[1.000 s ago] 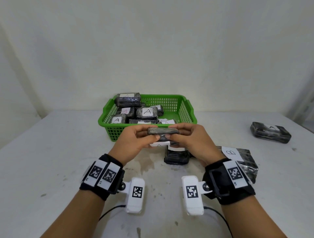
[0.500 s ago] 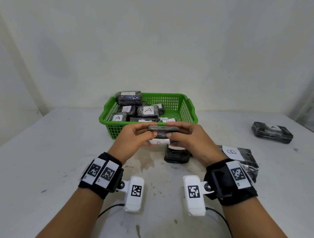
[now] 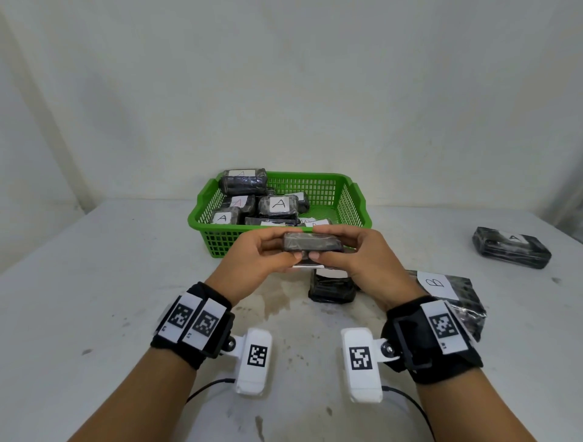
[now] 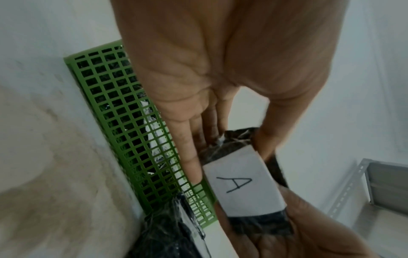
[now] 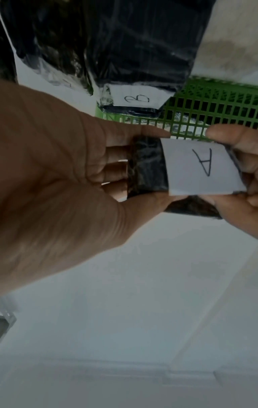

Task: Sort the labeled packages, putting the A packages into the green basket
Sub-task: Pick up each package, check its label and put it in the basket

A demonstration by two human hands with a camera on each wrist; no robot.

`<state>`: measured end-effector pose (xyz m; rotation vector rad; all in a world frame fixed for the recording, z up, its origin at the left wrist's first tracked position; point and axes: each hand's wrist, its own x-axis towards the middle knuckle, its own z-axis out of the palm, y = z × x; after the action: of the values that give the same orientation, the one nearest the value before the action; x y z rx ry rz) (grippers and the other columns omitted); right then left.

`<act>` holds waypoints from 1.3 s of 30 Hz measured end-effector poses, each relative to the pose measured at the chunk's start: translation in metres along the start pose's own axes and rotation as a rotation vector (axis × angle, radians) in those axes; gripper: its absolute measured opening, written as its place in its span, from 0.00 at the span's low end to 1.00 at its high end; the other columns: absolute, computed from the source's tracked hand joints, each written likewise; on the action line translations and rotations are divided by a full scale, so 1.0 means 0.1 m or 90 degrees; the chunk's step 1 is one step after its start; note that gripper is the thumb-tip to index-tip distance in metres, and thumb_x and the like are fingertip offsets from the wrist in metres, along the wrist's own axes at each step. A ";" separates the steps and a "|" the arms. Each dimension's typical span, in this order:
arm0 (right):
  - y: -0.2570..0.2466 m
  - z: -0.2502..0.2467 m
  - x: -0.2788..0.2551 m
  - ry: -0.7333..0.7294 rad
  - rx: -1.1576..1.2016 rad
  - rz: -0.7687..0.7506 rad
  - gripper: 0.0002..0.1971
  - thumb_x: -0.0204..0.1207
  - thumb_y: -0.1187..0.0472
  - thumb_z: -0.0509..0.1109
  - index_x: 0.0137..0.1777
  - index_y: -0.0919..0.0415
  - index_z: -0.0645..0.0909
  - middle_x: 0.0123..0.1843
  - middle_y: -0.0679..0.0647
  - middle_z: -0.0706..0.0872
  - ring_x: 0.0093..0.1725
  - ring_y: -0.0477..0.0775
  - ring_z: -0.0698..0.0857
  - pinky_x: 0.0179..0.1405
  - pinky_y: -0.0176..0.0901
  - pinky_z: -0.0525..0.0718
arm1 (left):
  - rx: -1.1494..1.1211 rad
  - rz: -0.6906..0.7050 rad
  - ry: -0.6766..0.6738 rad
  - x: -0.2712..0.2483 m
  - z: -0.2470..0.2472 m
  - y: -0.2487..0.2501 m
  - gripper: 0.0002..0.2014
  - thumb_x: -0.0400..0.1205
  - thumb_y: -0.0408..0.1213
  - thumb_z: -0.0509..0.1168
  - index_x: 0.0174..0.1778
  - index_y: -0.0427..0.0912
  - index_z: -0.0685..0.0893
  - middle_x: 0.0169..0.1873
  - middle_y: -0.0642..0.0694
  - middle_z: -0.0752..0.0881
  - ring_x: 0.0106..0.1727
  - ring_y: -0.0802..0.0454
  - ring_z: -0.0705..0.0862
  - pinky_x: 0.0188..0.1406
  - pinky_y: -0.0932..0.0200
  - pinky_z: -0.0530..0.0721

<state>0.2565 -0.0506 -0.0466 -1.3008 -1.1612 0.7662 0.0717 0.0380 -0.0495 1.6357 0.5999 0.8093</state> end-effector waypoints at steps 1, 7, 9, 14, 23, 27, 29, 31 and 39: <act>0.01 0.00 0.00 -0.001 0.004 0.000 0.24 0.68 0.70 0.87 0.63 0.56 0.90 0.57 0.51 0.96 0.58 0.48 0.94 0.59 0.40 0.90 | 0.005 0.012 0.009 0.01 0.00 -0.01 0.20 0.78 0.23 0.72 0.64 0.42 0.86 0.55 0.43 0.92 0.57 0.46 0.91 0.51 0.54 0.90; -0.01 -0.04 0.00 -0.050 0.100 0.098 0.24 0.69 0.59 0.88 0.65 0.56 0.86 0.60 0.57 0.95 0.59 0.60 0.94 0.58 0.48 0.93 | 0.028 0.096 0.030 0.02 -0.06 -0.01 0.27 0.72 0.17 0.75 0.66 0.42 0.83 0.59 0.45 0.90 0.63 0.51 0.88 0.61 0.57 0.87; 0.01 -0.05 0.01 -0.040 0.132 0.100 0.16 0.76 0.62 0.82 0.63 0.63 0.88 0.59 0.62 0.95 0.59 0.64 0.94 0.55 0.48 0.94 | 0.027 0.099 -0.003 0.01 -0.07 0.00 0.30 0.71 0.17 0.76 0.68 0.40 0.81 0.62 0.45 0.89 0.65 0.52 0.87 0.61 0.60 0.86; 0.04 -0.11 0.02 0.007 0.080 0.030 0.22 0.71 0.71 0.84 0.65 0.62 0.88 0.57 0.58 0.96 0.59 0.60 0.94 0.57 0.49 0.93 | -0.044 0.015 -0.033 0.01 -0.01 0.00 0.32 0.72 0.33 0.79 0.73 0.45 0.79 0.64 0.47 0.88 0.65 0.51 0.88 0.62 0.54 0.87; 0.07 -0.02 0.04 0.064 0.068 -0.004 0.23 0.60 0.49 0.88 0.55 0.55 0.94 0.56 0.55 0.96 0.60 0.57 0.94 0.66 0.61 0.90 | -0.038 0.040 -0.002 -0.01 0.01 0.01 0.22 0.76 0.35 0.74 0.67 0.40 0.85 0.58 0.42 0.91 0.61 0.45 0.90 0.62 0.47 0.87; 0.09 -0.05 0.05 0.020 0.067 0.010 0.28 0.60 0.51 0.91 0.62 0.52 0.91 0.59 0.54 0.95 0.62 0.56 0.93 0.65 0.55 0.90 | -0.024 0.060 0.026 0.00 -0.01 0.00 0.20 0.78 0.30 0.73 0.67 0.40 0.86 0.57 0.42 0.92 0.60 0.44 0.90 0.59 0.50 0.89; 0.07 -0.06 0.04 -0.002 0.071 0.001 0.27 0.64 0.63 0.89 0.65 0.59 0.89 0.58 0.55 0.96 0.60 0.55 0.94 0.59 0.45 0.92 | -0.058 0.046 0.016 0.00 -0.03 0.01 0.23 0.75 0.34 0.74 0.68 0.41 0.85 0.59 0.41 0.91 0.61 0.44 0.89 0.59 0.48 0.88; 0.06 -0.07 0.03 0.003 0.065 -0.011 0.25 0.66 0.71 0.86 0.64 0.62 0.89 0.56 0.55 0.96 0.56 0.53 0.95 0.54 0.39 0.91 | -0.078 0.037 0.004 -0.01 -0.03 0.03 0.25 0.73 0.35 0.74 0.68 0.40 0.84 0.59 0.41 0.91 0.61 0.45 0.89 0.58 0.48 0.89; -0.01 -0.08 -0.01 -0.003 0.064 -0.045 0.20 0.68 0.67 0.85 0.61 0.58 0.90 0.56 0.55 0.96 0.57 0.51 0.95 0.53 0.38 0.91 | -0.041 0.075 -0.004 -0.03 -0.04 0.06 0.23 0.75 0.28 0.74 0.67 0.39 0.85 0.59 0.43 0.91 0.62 0.49 0.89 0.60 0.57 0.87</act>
<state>0.2637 -0.0540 -0.0447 -1.1691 -1.1524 0.7670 0.0667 0.0371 -0.0434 1.6252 0.4723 0.9003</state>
